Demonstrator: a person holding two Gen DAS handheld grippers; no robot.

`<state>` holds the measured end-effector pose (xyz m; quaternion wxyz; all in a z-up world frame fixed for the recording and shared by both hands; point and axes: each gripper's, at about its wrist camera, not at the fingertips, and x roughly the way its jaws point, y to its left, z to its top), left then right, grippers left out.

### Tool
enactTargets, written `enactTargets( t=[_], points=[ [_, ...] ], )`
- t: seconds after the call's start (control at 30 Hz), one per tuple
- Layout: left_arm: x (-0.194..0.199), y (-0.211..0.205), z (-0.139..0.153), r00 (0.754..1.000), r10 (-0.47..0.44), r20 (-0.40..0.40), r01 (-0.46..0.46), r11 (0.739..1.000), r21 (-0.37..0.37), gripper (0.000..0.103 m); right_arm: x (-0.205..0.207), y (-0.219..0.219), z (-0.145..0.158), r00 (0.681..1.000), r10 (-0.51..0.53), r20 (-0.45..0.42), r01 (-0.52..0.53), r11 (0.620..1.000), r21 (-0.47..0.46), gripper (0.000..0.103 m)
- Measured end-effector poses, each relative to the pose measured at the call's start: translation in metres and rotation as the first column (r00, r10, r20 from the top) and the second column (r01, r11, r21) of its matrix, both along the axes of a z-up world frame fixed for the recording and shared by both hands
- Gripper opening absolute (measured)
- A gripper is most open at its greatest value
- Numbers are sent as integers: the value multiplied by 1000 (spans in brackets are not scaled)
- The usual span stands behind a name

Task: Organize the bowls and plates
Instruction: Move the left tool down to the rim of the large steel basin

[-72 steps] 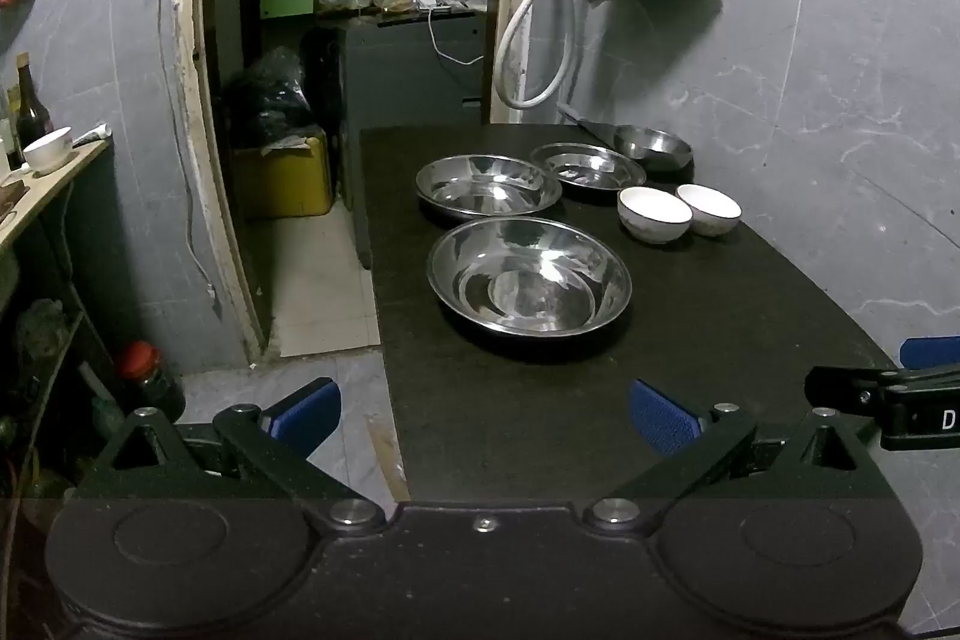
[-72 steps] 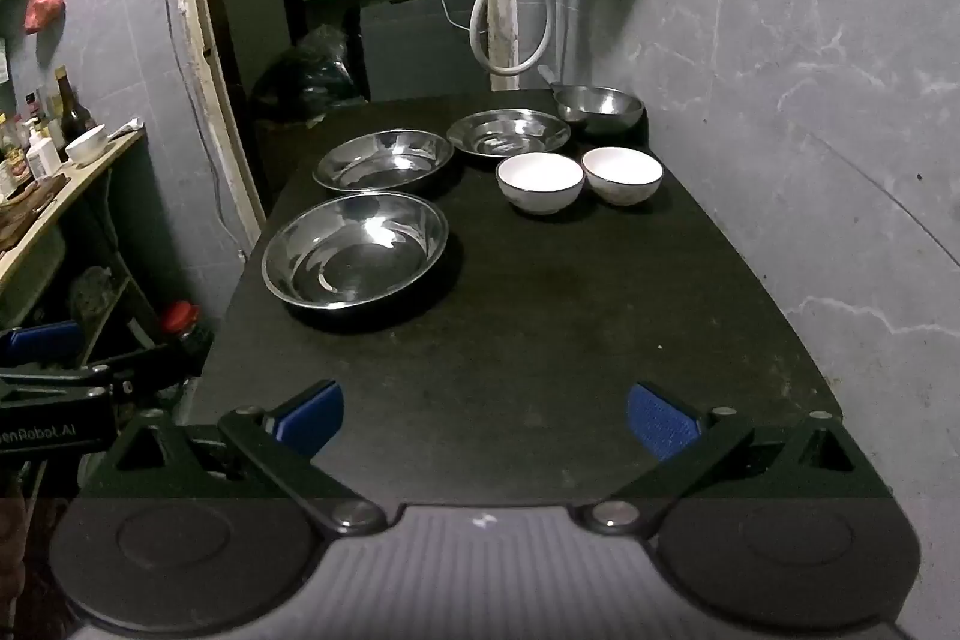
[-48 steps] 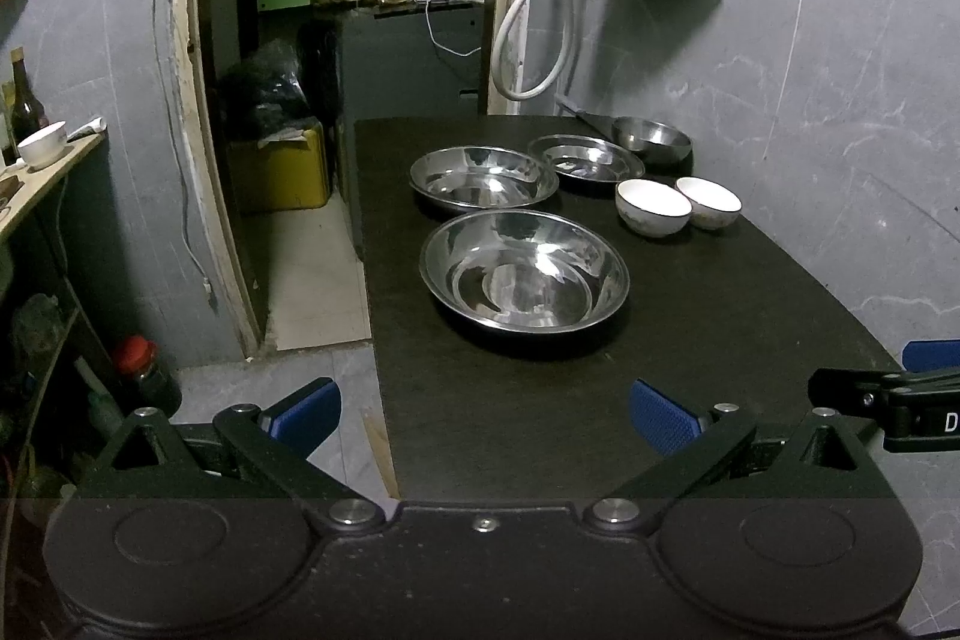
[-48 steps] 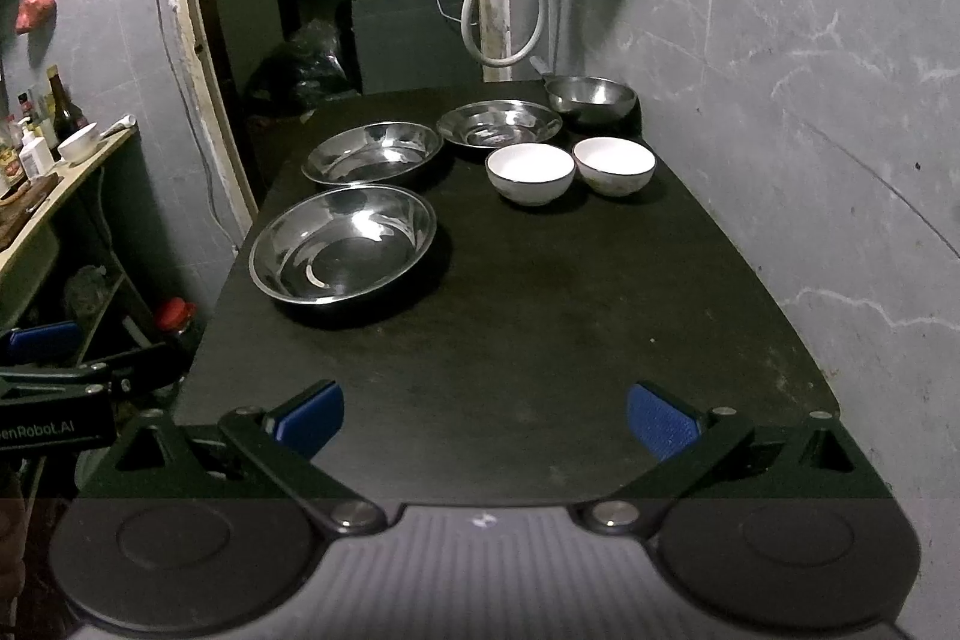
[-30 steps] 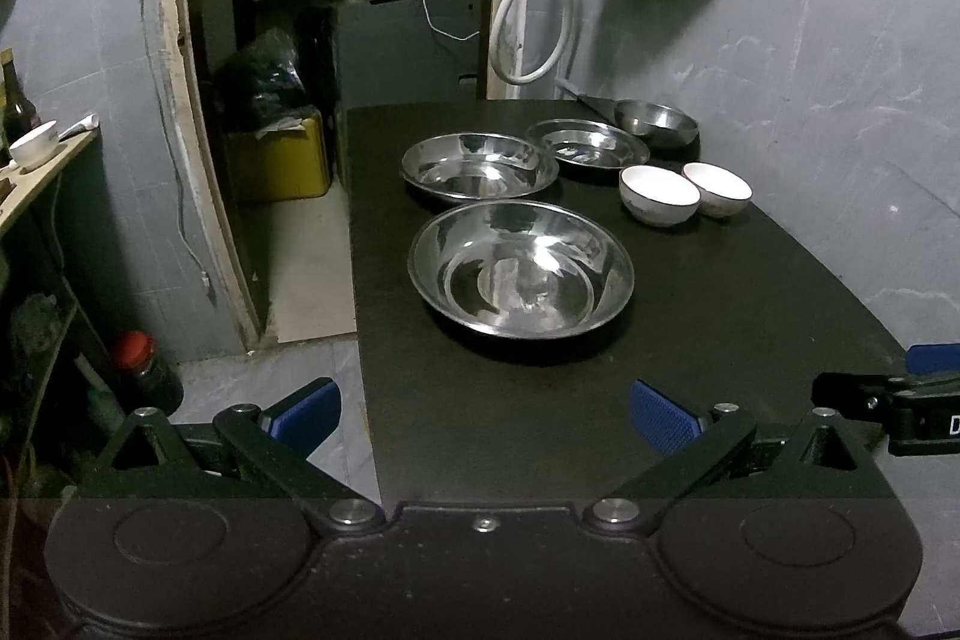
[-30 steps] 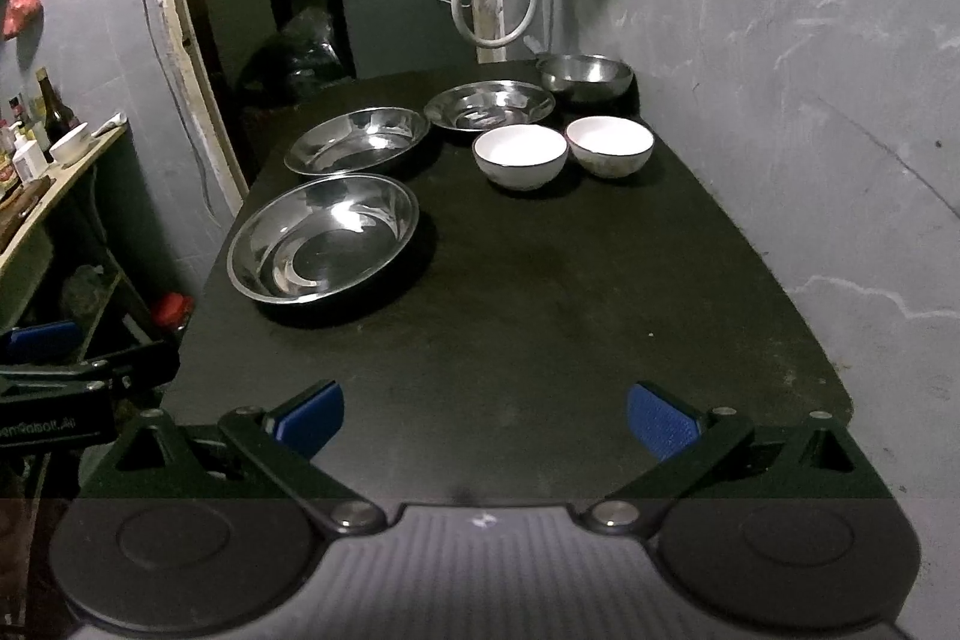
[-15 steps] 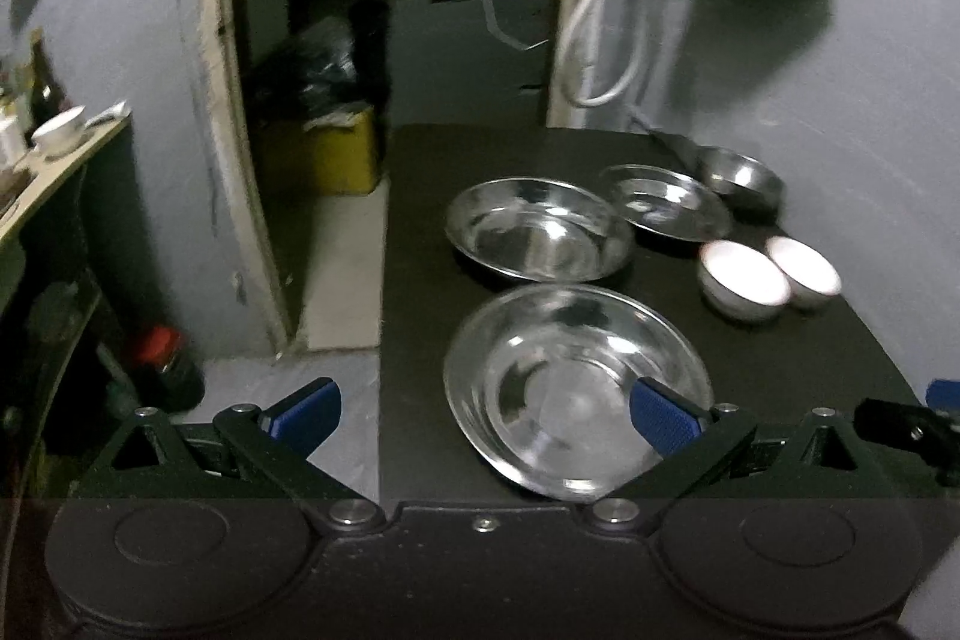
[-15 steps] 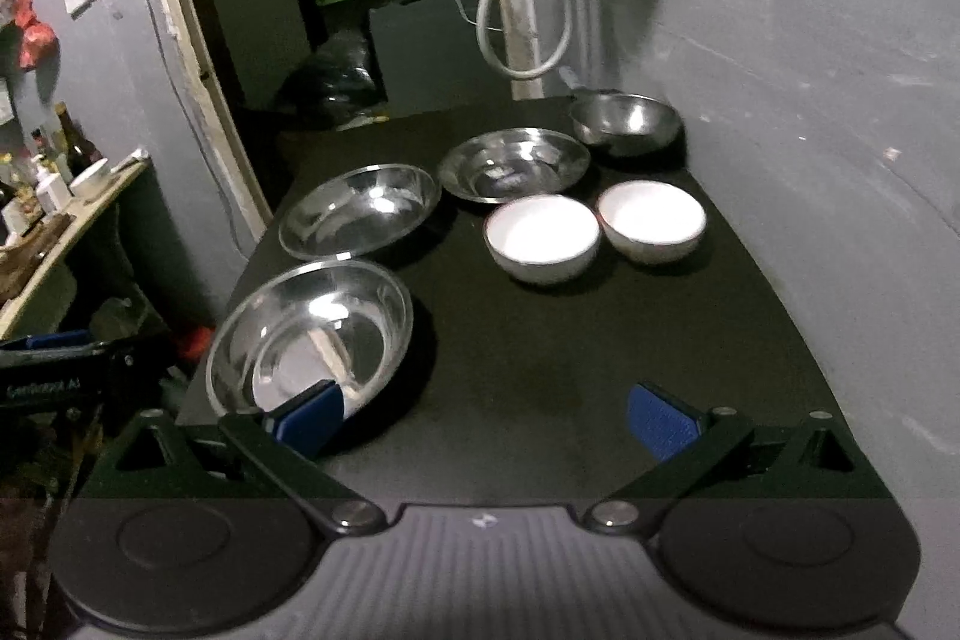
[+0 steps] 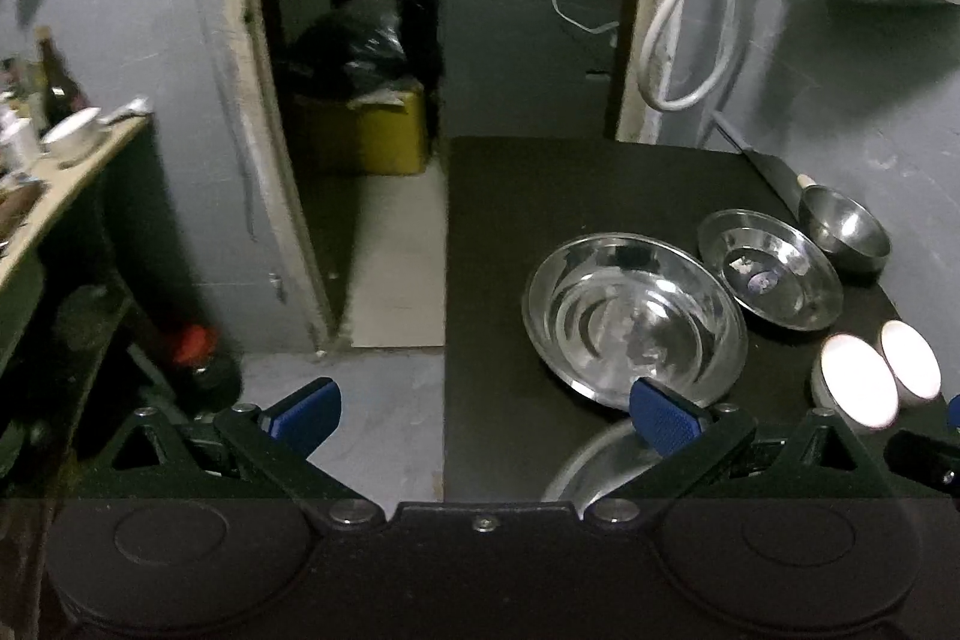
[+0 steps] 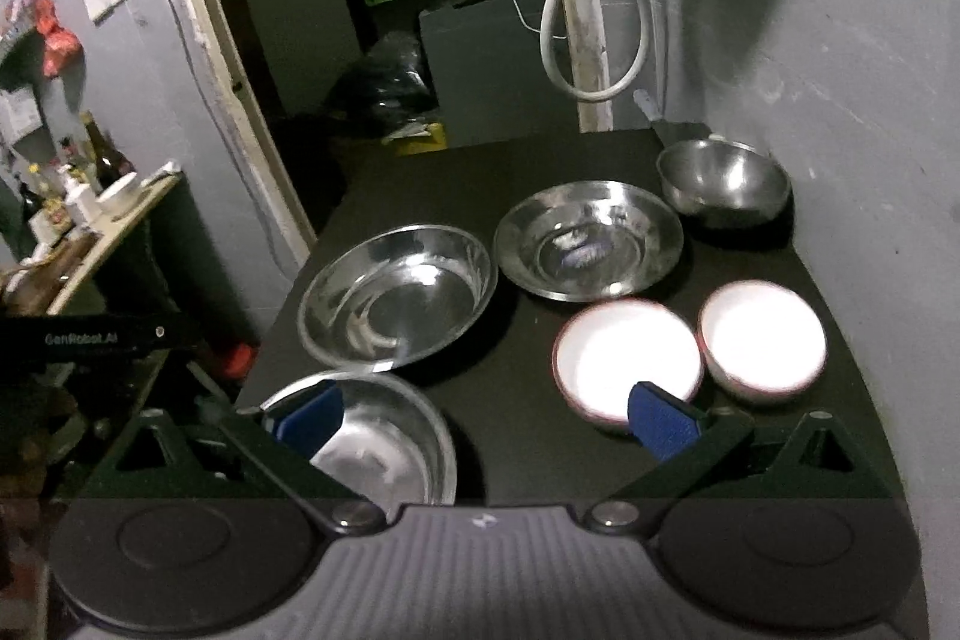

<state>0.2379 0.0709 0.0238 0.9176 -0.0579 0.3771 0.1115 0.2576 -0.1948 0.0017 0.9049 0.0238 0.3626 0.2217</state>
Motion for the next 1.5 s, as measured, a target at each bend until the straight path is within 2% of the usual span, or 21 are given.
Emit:
enactTargets(
  t=[0.17, 0.23, 0.43, 0.6, 0.83, 1.03, 1.2, 1.33, 1.5],
  points=[
    [55, 26, -14, 997, -51, -54, 47, 997, -60, 102, 36, 35, -7, 998, -29, -49, 25, 997, -73, 103],
    [73, 32, -19, 993, -75, -86, 71, 996, -53, 102, 47, 47, -11, 995, -58, -79, 50, 994, -101, 103],
    [109, 36, -36, 981, -167, -103, 168, 986, -4, 102, 77, 72, -26, 980, -130, -151, 109, 984, -137, 103],
    [135, 42, -51, 971, -209, -118, 208, 978, -28, 102, 98, 79, -36, 960, -178, -218, 164, 983, -80, 103],
    [149, 41, -62, 968, -221, -117, 216, 975, -54, 101, 110, 84, -43, 956, -200, -213, 192, 980, -56, 100],
    [151, 43, -66, 964, -235, -124, 225, 970, -88, 91, 117, 87, -49, 953, -202, -226, 197, 979, -46, 93],
    [152, 39, -67, 960, -254, -120, 241, 964, -113, 78, 119, 89, -54, 950, -200, -241, 195, 980, -42, 85],
    [152, 35, -67, 954, -272, -123, 258, 959, -121, 70, 121, 88, -58, 946, -208, -250, 204, 978, -42, 82],
    [150, 33, -69, 949, -288, -127, 271, 953, -136, 53, 121, 87, -60, 944, -213, -254, 210, 977, -38, 78]
  ],
)
